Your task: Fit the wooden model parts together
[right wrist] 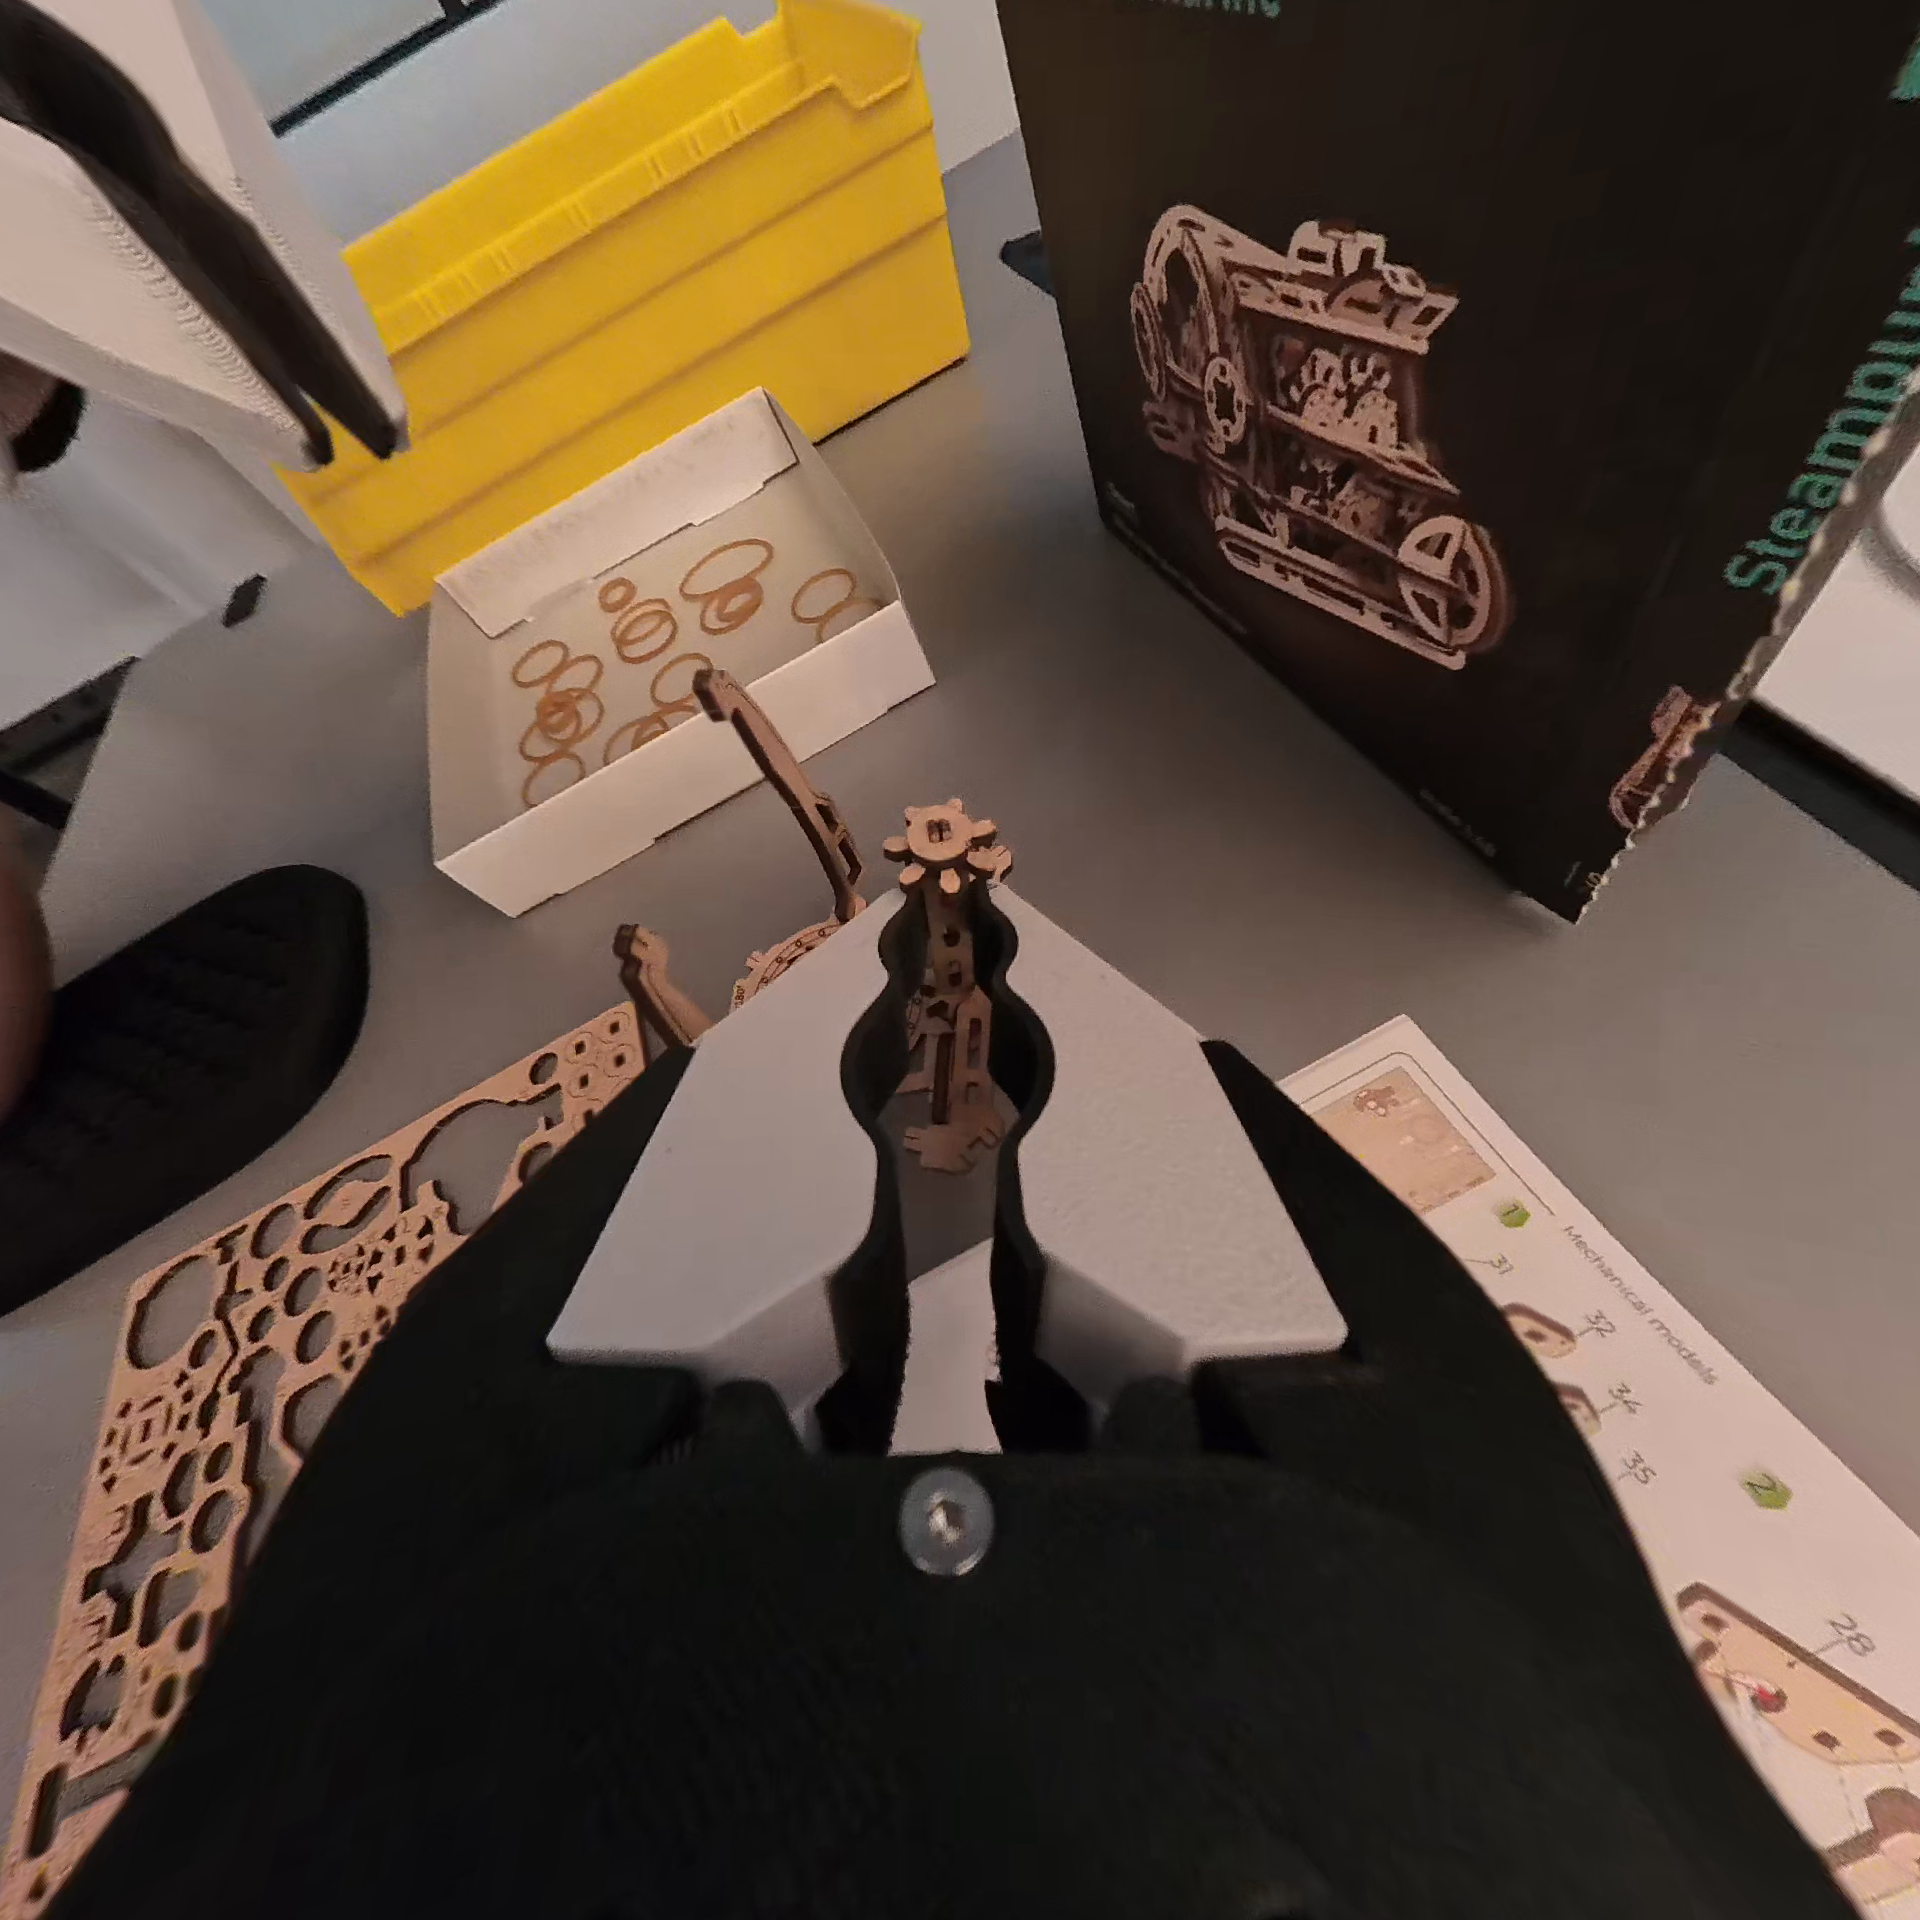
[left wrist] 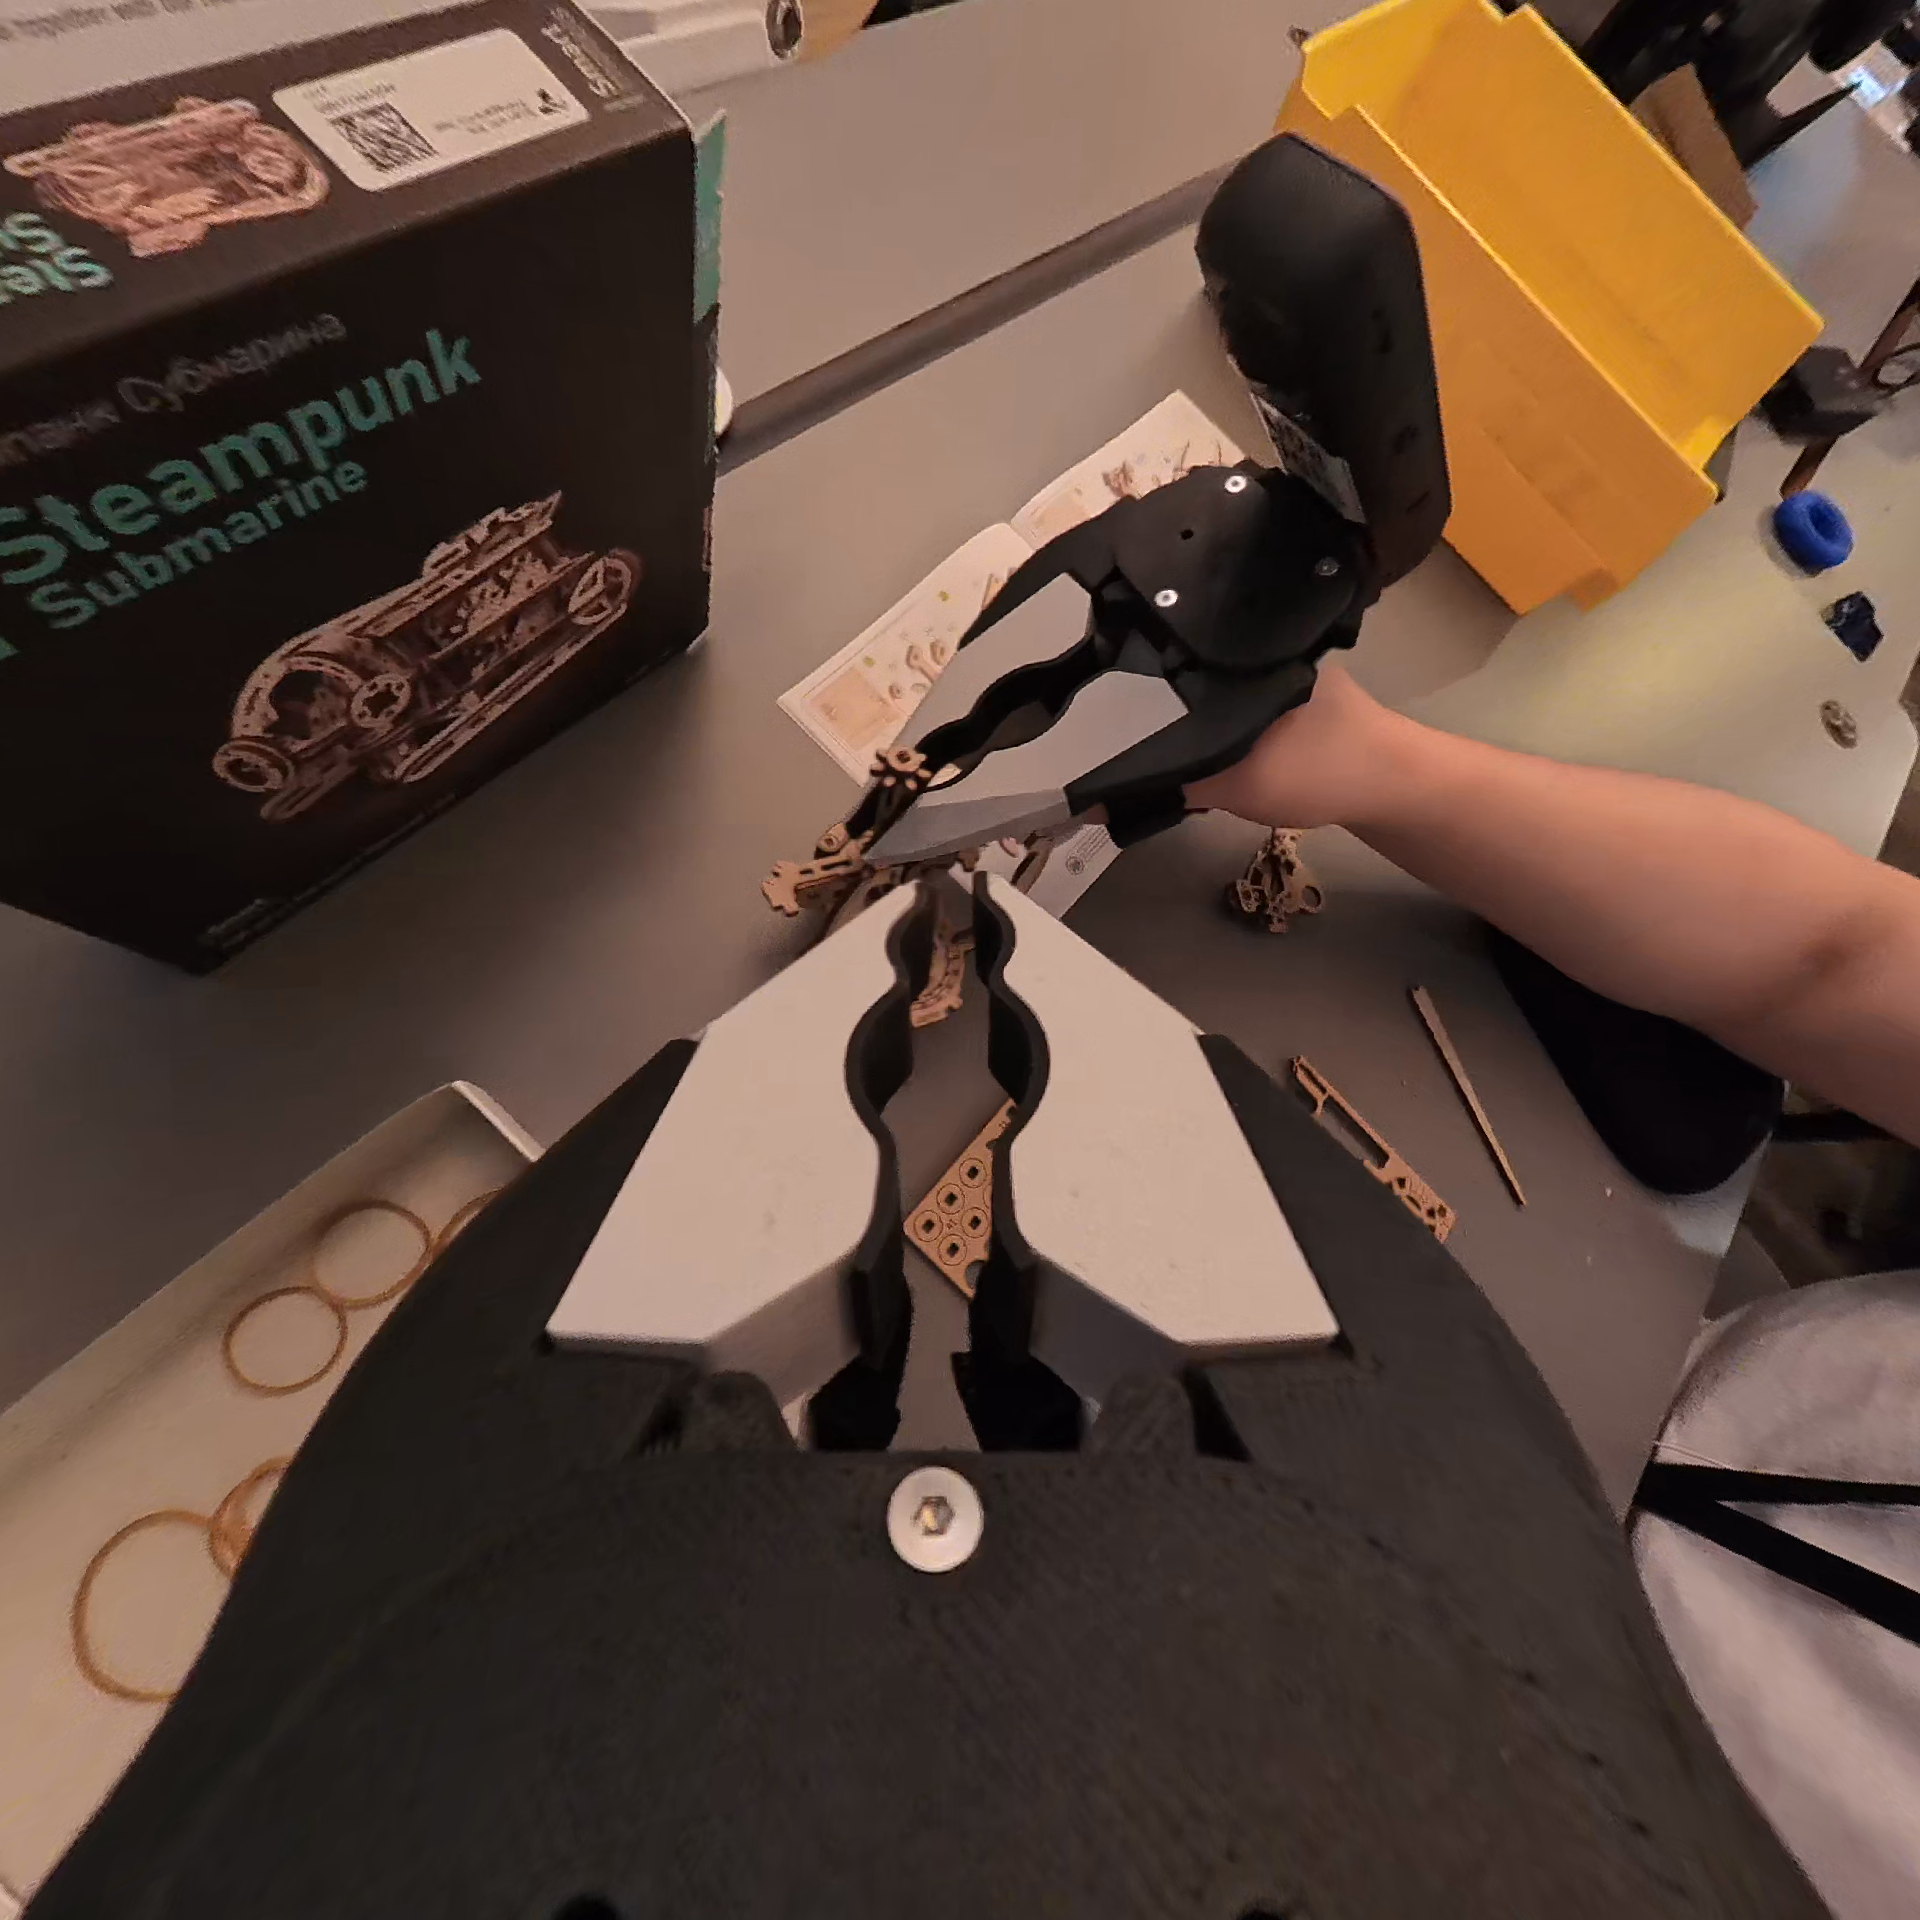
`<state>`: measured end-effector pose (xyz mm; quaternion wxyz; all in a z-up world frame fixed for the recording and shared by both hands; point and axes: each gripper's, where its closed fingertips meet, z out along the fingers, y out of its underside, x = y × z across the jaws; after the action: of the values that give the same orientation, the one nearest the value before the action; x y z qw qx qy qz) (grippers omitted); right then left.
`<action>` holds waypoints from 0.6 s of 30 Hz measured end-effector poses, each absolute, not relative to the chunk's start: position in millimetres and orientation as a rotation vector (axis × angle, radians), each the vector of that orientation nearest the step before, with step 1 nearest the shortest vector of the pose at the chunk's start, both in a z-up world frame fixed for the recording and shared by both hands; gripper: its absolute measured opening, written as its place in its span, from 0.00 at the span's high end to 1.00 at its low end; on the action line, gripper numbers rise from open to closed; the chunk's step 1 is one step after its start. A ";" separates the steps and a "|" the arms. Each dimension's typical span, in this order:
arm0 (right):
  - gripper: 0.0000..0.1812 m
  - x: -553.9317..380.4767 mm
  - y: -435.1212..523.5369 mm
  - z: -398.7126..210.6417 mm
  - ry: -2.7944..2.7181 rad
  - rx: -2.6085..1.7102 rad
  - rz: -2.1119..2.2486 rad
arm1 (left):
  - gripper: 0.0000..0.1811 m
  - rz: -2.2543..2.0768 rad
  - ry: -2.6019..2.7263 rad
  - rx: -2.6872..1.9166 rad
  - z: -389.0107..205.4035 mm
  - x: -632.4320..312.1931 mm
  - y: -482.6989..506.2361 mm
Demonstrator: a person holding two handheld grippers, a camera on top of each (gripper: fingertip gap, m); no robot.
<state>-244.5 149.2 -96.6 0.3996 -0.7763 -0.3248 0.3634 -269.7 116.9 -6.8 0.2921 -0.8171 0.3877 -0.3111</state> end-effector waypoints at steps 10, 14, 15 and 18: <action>0.96 -231.1 148.4 -59.4 -0.504 -1.959 1.352 | 0.87 -0.770 1.017 -1.908 29.8 -272.1 129.1; 0.97 -225.9 147.8 -42.1 -0.282 -1.907 1.619 | 0.91 -0.684 1.054 -1.743 52.4 -269.9 119.9; 0.96 -225.5 147.0 -40.3 -0.245 -1.895 1.677 | 0.94 -0.662 1.052 -1.718 57.5 -270.7 116.7; 0.96 -225.6 142.7 -31.7 -0.152 -1.829 1.864 | 0.92 -0.612 1.041 -1.722 64.5 -276.7 107.7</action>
<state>-225.6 142.7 -31.7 0.2597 -0.6751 -0.0563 0.6882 -276.7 107.7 64.5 0.4964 -0.7108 0.4297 -0.2525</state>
